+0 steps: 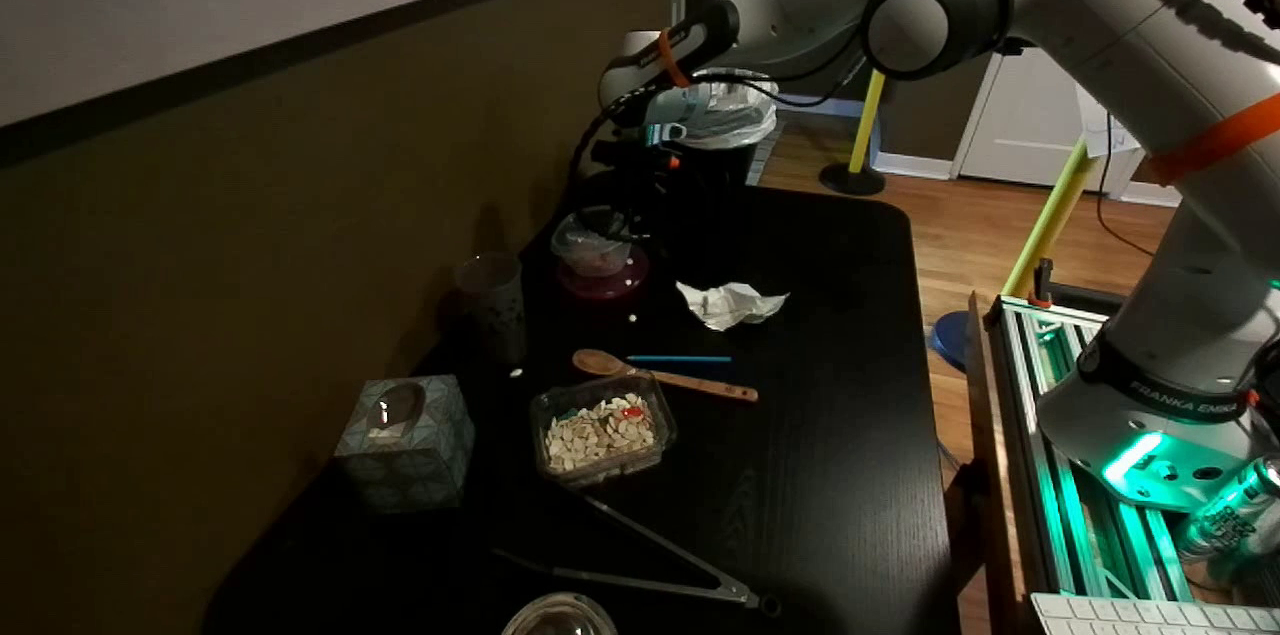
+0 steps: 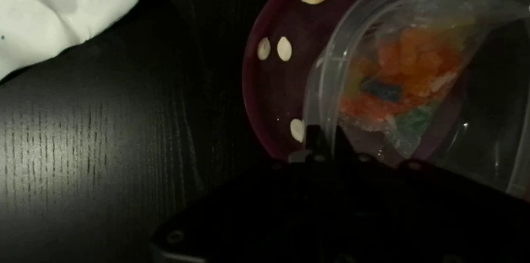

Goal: Remove the lunchbox from he maroon lid and put it on the table

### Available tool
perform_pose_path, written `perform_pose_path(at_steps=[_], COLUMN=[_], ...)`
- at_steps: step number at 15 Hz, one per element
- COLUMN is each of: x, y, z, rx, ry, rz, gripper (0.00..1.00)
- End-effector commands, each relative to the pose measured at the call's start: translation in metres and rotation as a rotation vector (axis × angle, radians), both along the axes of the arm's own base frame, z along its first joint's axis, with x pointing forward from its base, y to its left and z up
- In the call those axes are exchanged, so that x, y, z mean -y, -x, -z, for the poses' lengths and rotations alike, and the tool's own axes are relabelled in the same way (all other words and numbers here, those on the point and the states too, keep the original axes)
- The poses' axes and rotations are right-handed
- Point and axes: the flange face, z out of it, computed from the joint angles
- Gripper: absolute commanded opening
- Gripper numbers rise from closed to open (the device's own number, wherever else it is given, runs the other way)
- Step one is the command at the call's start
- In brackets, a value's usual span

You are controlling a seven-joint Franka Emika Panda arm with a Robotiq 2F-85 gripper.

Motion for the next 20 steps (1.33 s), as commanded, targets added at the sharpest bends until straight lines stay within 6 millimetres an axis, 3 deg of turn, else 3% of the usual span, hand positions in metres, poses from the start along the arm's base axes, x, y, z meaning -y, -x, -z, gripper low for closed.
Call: perform_pose_path(at_steps=[1,5,8,15,20], x=[-0.002,-0.008,-0.010,0.002,0.008], y=[0.014,0.030,0.056,0.151,0.216], z=[-0.018,-0.031,-0.031,-0.003,0.019], rx=[0.061,0.137,0.156,0.239,0.328], ry=[0.004,0.008,-0.026,-0.113,-0.161], rz=[-0.073,-0.212,-0.304,-0.124,0.153], gripper=[0.02,0.02,0.02,0.02,0.02])
